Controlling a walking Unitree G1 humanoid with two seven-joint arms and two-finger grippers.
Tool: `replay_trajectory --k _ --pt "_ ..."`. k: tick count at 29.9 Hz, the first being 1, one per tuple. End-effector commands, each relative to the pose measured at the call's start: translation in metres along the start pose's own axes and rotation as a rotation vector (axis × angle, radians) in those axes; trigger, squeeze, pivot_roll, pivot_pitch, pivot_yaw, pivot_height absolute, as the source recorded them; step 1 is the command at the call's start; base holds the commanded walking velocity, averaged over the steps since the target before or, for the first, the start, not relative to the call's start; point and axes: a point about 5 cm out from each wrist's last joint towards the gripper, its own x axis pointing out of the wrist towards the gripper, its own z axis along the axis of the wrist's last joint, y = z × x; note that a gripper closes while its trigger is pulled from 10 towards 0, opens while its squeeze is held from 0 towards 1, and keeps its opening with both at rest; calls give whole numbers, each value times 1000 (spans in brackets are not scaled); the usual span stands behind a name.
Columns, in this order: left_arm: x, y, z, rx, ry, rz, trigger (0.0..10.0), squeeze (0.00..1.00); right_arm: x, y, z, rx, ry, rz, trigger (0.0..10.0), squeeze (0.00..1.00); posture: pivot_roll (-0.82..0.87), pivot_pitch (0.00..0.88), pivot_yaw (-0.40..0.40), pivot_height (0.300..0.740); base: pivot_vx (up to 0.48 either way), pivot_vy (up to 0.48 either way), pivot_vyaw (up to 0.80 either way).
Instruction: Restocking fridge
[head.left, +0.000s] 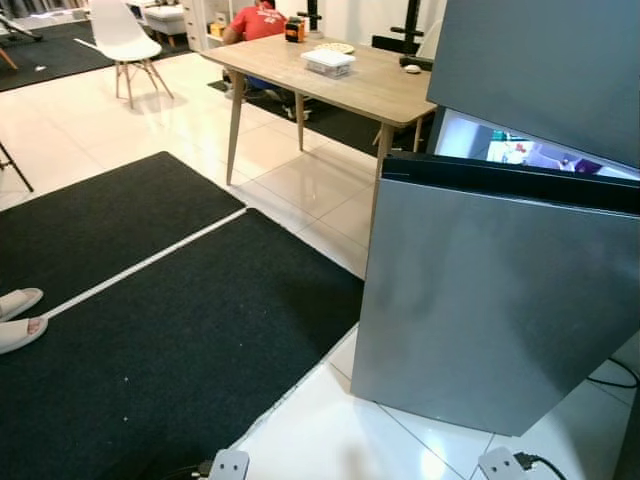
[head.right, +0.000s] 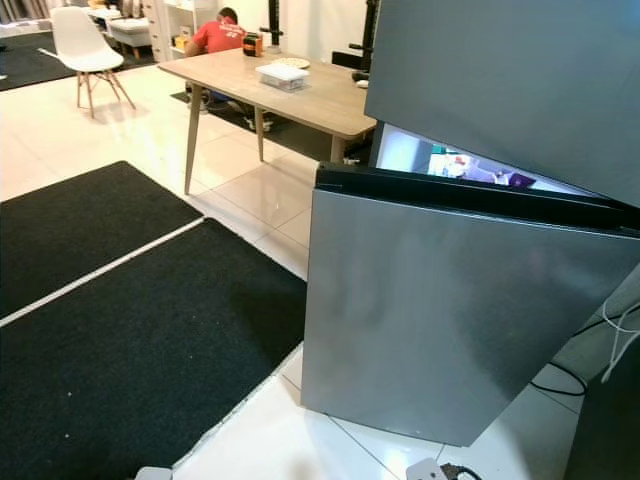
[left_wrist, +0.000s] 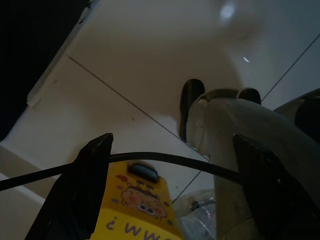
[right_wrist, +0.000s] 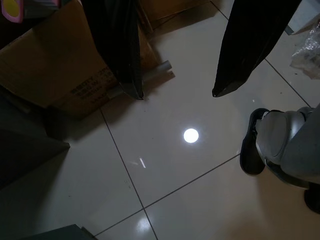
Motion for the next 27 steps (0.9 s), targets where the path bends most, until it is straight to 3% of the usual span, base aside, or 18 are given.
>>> replay_trajectory --k 1,22,27 --pt "0 0 -4 2 19 -4 10000 0 0 2 0 -8 5 -3 10000 0 -91 0 -32 740 251 0 0" --pt "0 -1 -2 3 20 -17 10000 0 0 4 0 -2 8 -16 10000 0 -95 0 -30 740 272 0 0" --pt "0 -2 -1 1 18 -19 10000 0 0 2 0 30 12 -20 10000 0 -95 0 -30 740 280 0 -800"
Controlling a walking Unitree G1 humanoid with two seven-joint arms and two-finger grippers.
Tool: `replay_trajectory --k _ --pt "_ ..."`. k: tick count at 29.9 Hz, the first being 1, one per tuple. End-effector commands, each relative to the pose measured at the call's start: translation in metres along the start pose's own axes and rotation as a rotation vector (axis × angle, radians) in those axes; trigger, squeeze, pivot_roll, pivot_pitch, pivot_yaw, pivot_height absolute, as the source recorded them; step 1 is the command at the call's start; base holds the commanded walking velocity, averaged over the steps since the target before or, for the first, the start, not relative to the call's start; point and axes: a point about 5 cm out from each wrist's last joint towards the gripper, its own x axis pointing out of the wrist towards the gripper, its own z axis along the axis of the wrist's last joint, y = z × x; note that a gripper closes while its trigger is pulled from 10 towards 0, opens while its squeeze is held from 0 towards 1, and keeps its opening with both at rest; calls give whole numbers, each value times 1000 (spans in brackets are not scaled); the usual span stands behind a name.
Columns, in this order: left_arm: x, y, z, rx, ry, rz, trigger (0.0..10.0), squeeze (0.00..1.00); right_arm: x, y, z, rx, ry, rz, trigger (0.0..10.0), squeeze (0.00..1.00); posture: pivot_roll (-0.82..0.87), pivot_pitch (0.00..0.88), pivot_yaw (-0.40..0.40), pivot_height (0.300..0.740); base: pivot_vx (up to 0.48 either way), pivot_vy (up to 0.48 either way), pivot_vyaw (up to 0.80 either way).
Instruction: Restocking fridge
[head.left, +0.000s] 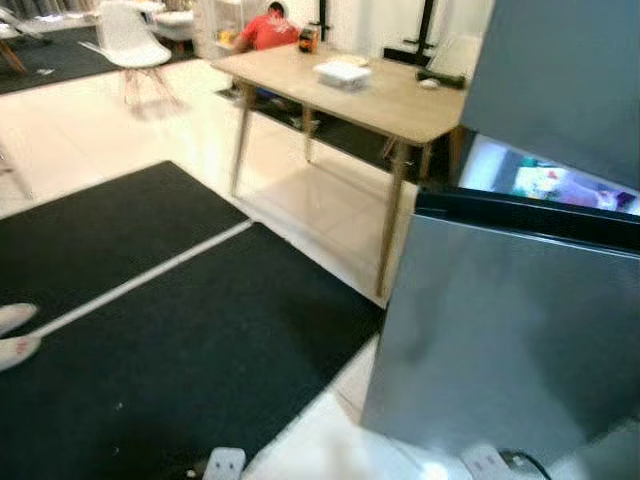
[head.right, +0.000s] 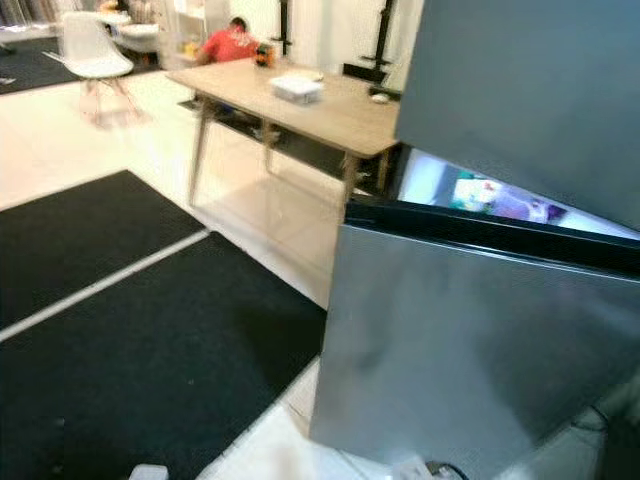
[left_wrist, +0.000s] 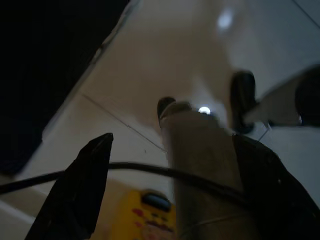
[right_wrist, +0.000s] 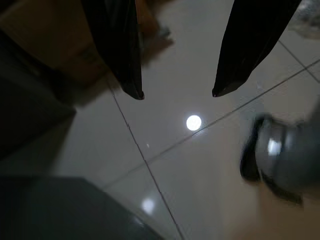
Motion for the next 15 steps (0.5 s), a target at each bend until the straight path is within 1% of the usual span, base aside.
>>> replay_trajectory --k 1,7,15 --pt "1 -3 -1 2 13 -10 10000 0 -1 -6 -3 21 12 -18 10000 0 -95 0 -30 740 277 0 -800" --pt "1 -4 -1 1 10 -11 10000 0 -1 -7 -1 12 -2 -29 10000 0 -94 0 -31 740 277 0 -800" --pt "1 -4 0 -4 7 -13 10000 0 0 -9 8 17 -42 -34 10000 0 -94 0 -30 740 265 0 0"
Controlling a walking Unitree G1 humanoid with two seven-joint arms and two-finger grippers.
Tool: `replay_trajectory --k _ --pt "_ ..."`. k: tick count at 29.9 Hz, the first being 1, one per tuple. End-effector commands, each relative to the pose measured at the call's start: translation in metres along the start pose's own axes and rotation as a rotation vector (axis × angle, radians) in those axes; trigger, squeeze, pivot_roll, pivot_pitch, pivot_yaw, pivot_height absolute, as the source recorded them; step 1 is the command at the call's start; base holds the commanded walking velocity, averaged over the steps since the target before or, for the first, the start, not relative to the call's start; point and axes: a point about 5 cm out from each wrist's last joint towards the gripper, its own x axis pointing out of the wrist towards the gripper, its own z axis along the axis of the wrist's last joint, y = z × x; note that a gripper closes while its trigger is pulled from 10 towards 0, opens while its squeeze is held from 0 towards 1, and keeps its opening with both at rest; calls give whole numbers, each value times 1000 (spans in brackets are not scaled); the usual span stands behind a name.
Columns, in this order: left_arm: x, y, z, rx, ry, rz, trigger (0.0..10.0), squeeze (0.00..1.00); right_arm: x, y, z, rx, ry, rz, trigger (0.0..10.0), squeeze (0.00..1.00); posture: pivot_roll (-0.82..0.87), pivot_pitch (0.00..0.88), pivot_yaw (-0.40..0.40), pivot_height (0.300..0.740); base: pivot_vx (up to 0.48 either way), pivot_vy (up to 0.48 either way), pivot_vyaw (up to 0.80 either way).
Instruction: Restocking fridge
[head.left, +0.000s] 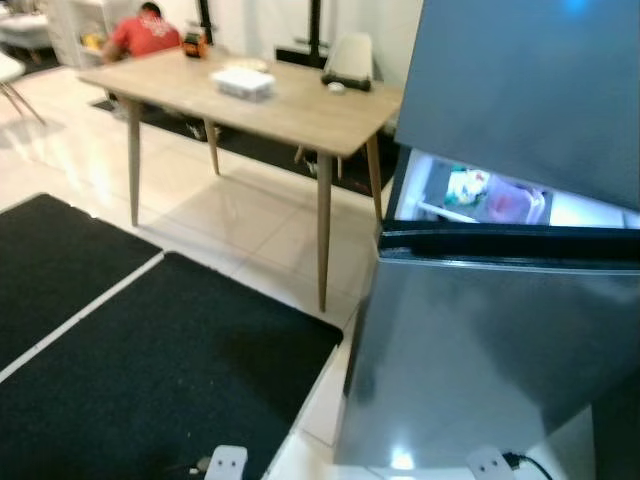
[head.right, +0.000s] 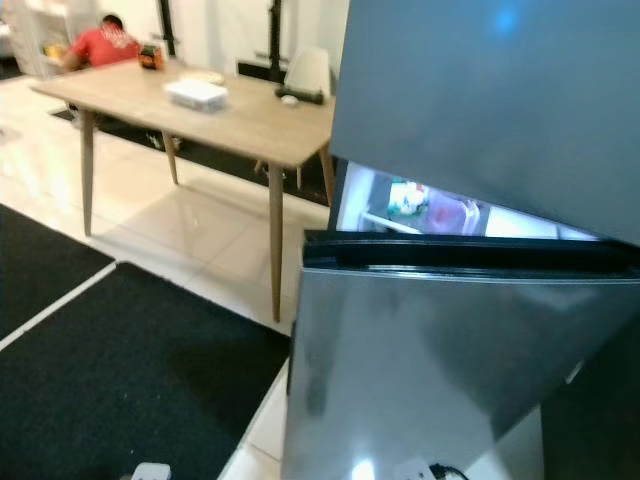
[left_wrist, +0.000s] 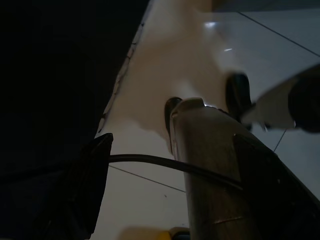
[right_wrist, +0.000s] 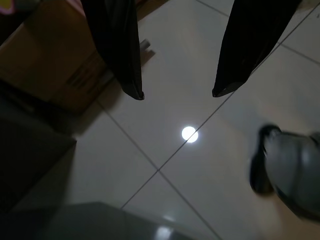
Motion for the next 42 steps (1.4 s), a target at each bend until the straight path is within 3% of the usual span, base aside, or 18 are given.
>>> replay_trajectory --k 1,7,12,20,21,23,25,27,29,30,31,38,42 --pt "0 -2 -5 -8 18 -6 10000 0 0 -6 9 14 -35 -12 10000 0 -94 0 -30 740 262 0 0" --pt "0 -5 -4 -43 4 -22 10000 0 0 -7 33 100 -154 6 10000 0 -94 0 -30 740 0 0 0" --pt "0 -6 -4 -40 7 -23 10000 0 -4 -25 73 206 -313 -14 10000 0 -92 0 -33 740 0 0 0" --pt "0 -5 -5 -37 15 -22 10000 0 -13 -42 114 266 -453 -38 10000 0 -88 0 -35 740 0 0 0" --pt "0 -5 -6 -38 15 -22 10000 0 -19 -48 133 285 -522 -42 10000 0 -80 0 -37 740 0 0 0" --pt "0 -5 -6 -38 15 -22 10000 0 -19 -48 133 285 -522 -42 10000 0 -80 0 -37 740 0 0 0" --pt "0 -6 -6 -41 14 -24 10000 0 -36 -55 183 268 -685 -40 10000 0 -75 0 -41 740 0 0 0" --pt "0 -6 -6 -41 14 -24 10000 0 -36 -55 183 268 -685 -40 10000 0 -75 0 -41 740 0 0 0" --pt "0 -6 -6 -49 12 -26 10000 0 -64 -66 238 227 -846 -86 10000 0 -62 0 -47 740 0 0 0" --pt "0 -6 -6 -49 12 -26 10000 0 -64 -66 238 227 -846 -86 10000 0 -62 0 -47 740 0 0 0" --pt "0 -7 -7 -58 11 -29 10000 0 -88 -78 271 180 -935 -181 10000 0 -59 0 -47 740 0 0 0" --pt "-1 -8 -11 -72 17 -29 10000 0 -115 -97 299 169 -1006 -321 10000 0 -52 0 -52 740 0 0 0" --pt "-1 -8 -14 -78 21 -28 10000 0 -108 -88 293 176 -1014 -225 10000 0 -54 0 -56 740 0 0 0"
